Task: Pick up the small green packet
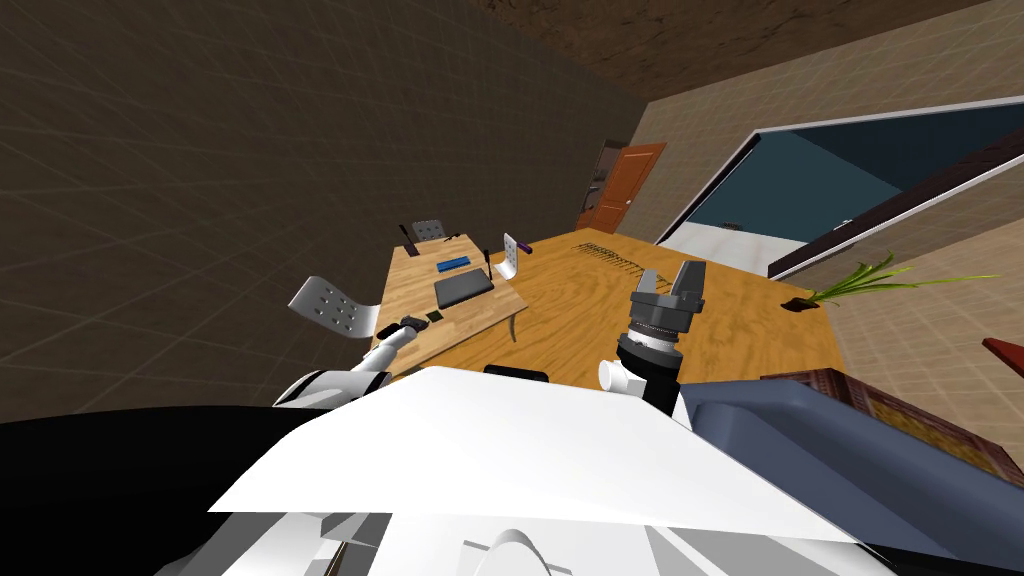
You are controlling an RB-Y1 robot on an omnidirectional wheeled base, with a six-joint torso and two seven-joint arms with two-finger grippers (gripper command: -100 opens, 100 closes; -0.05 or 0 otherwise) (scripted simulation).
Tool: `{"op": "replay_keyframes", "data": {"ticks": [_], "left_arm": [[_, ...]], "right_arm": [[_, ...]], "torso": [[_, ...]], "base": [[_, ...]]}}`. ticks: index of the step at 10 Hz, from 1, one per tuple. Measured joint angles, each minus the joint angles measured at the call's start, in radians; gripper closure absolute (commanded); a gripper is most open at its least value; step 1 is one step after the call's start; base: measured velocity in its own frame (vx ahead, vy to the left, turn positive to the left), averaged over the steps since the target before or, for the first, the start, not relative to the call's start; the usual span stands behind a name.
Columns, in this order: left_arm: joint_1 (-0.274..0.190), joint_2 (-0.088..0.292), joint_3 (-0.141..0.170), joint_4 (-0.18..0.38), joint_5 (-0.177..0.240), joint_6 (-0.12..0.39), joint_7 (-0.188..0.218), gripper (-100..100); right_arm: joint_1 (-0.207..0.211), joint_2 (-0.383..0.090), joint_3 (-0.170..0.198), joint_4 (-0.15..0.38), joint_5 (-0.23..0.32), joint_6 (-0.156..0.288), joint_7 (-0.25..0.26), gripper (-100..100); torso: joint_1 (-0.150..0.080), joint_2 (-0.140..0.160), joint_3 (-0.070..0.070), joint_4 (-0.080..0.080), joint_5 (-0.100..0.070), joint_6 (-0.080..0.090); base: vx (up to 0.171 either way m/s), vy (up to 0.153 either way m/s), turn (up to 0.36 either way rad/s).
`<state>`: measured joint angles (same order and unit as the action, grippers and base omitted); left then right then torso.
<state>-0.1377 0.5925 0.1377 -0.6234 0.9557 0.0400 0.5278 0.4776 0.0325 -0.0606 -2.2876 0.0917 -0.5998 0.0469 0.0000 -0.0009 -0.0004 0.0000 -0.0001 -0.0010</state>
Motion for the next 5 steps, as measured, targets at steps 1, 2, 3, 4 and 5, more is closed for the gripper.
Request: {"op": "replay_keyframes", "data": {"ticks": [1,2,3,4,5], "left_arm": [[0.003,0.006,0.008,-0.003,-0.002,0.028,-0.011,-100],[-0.002,0.035,-0.012,0.008,0.023,0.05,-0.025,-100],[-0.003,0.044,-0.008,0.009,0.026,0.073,-0.038,-100],[-0.002,0.042,0.004,0.005,0.017,0.097,-0.044,-100],[-0.01,0.062,-0.006,0.018,0.041,0.116,-0.067,-100]], "right_arm": [[0.0,0.0,0.0,0.0,0.0,0.0,0.0,0],[0.0,0.0,0.0,0.0,0.0,0.0,0.0,0],[0.0,0.0,0.0,0.0,0.0,0.0,0.0,0],[0.0,0.0,0.0,0.0,0.0,0.0,0.0,0],[0.0,0.0,0.0,0.0,0.0,0.0,0.0,0]], "torso": [[0.0,0.0,0.0,0.0,0.0,0.0],[0.0,0.0,0.0,0.0,0.0,0.0],[0.0,0.0,0.0,0.0,0.0,0.0],[0.0,0.0,0.0,0.0,0.0,0.0],[0.0,0.0,0.0,0.0,0.0,0.0]], "base": [[0.003,-0.009,-0.081],[0.004,-0.005,-0.049],[0.0,0.0,0.0],[0.004,-0.009,-0.09],[0.005,-0.005,-0.046]]}}
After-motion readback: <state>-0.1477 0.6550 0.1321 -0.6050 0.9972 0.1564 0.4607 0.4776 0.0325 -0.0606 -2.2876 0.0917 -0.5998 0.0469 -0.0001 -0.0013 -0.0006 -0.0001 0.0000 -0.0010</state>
